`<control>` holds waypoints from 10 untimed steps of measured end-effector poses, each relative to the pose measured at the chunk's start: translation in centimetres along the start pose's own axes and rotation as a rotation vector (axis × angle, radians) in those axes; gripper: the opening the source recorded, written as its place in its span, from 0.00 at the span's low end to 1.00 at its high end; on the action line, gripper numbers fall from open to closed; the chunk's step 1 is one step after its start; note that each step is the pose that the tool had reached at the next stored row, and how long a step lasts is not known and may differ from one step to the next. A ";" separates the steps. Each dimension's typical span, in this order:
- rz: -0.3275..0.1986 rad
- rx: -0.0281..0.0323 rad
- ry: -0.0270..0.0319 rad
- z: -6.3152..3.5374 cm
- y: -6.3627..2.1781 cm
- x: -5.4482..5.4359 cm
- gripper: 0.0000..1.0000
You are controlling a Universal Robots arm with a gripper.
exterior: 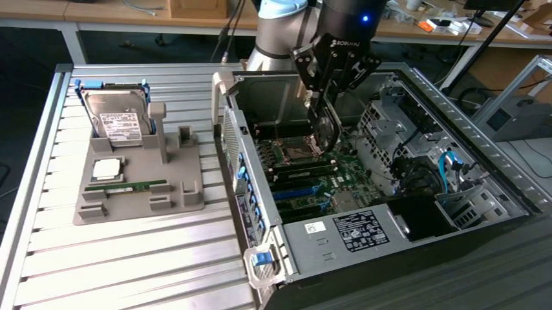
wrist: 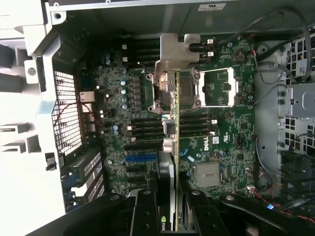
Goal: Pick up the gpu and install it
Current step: 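Pick up the gpu and move the gpu toward the slot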
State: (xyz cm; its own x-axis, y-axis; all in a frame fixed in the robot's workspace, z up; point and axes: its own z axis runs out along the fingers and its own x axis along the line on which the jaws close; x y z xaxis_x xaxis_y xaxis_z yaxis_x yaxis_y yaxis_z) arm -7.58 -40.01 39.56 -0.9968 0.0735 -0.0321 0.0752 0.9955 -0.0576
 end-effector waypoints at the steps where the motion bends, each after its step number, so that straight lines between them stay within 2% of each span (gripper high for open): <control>1: 0.000 0.0000 0.0000 0.06 0.00 -0.1 0.27; 10: 0.000 0.0000 0.0000 0.38 0.01 -0.5 0.27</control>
State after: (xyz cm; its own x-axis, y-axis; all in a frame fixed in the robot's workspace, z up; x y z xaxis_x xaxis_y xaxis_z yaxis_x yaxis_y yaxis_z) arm -7.09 -40.06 39.20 -0.9968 0.0734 -0.0321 0.0751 0.9955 -0.0576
